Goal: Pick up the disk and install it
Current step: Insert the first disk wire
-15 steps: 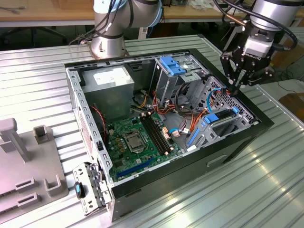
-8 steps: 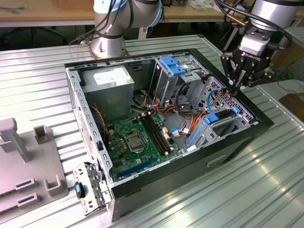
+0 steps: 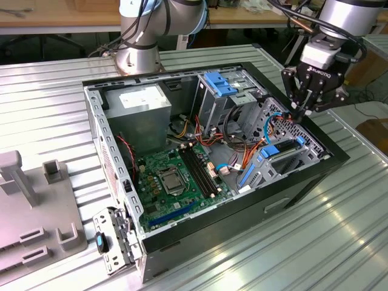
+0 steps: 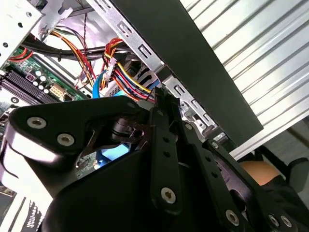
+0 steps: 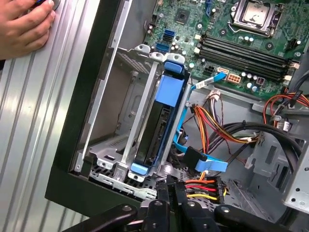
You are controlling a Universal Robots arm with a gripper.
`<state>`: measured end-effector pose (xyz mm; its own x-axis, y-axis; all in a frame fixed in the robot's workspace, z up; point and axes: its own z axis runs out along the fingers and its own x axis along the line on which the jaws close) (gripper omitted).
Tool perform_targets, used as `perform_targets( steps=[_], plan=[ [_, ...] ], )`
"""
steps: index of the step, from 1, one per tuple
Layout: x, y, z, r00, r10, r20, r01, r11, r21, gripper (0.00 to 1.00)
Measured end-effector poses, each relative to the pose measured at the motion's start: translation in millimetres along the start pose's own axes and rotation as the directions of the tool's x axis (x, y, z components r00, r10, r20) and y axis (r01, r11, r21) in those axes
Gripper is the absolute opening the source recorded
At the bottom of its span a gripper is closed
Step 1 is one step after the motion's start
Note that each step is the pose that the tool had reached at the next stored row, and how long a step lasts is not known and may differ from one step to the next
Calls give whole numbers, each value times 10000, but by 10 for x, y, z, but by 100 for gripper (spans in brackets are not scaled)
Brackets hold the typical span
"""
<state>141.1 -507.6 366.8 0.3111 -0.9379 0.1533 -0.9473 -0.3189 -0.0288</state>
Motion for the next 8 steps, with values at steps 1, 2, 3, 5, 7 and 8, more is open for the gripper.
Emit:
perform_targets(
  steps=[1,2,3,5,7,8],
  plan=[
    [-5,17,-1,10000,16,-1,-16,10000,-3,16],
    [-17,52,-3,10000,29,0,-29,10000,-5,16],
    [-22,70,-5,10000,52,-1,-52,10000,-9,16],
    [-25,78,-1,9999,162,-4,-162,9999,-24,16],
    [-27,79,3,9994,356,-12,-356,9993,-55,16],
    [-27,79,6,9989,458,-17,-458,9989,-71,16]
  ],
)
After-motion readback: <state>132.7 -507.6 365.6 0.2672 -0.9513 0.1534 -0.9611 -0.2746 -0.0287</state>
